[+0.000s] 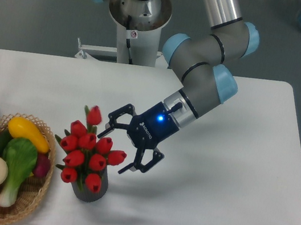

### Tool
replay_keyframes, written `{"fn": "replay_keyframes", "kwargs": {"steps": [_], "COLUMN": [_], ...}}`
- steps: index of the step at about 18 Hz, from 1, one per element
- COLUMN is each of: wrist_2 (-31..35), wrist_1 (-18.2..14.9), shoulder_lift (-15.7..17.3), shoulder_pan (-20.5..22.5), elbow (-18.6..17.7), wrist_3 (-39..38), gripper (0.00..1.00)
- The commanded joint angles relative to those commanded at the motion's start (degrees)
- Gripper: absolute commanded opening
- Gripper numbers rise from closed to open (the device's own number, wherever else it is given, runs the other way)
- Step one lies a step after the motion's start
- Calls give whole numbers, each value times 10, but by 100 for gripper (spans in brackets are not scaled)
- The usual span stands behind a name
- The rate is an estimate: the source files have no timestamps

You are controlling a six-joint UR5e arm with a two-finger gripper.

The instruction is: Insert the flowers into the vase

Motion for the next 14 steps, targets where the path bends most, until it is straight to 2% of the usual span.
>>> {"fn": "replay_keyframes", "kwargs": {"steps": [7, 9, 12, 14], "wrist_2": [3, 58, 197, 267], "wrist_1": [-2, -2, -3, -3], "shoulder_lift": [34, 60, 87, 96], "shoulder_pan": [48, 69, 77, 77], "elbow": [-4, -4, -4, -3], "wrist_3": [1, 1, 2, 2], "gripper": [100, 100, 100, 100]}}
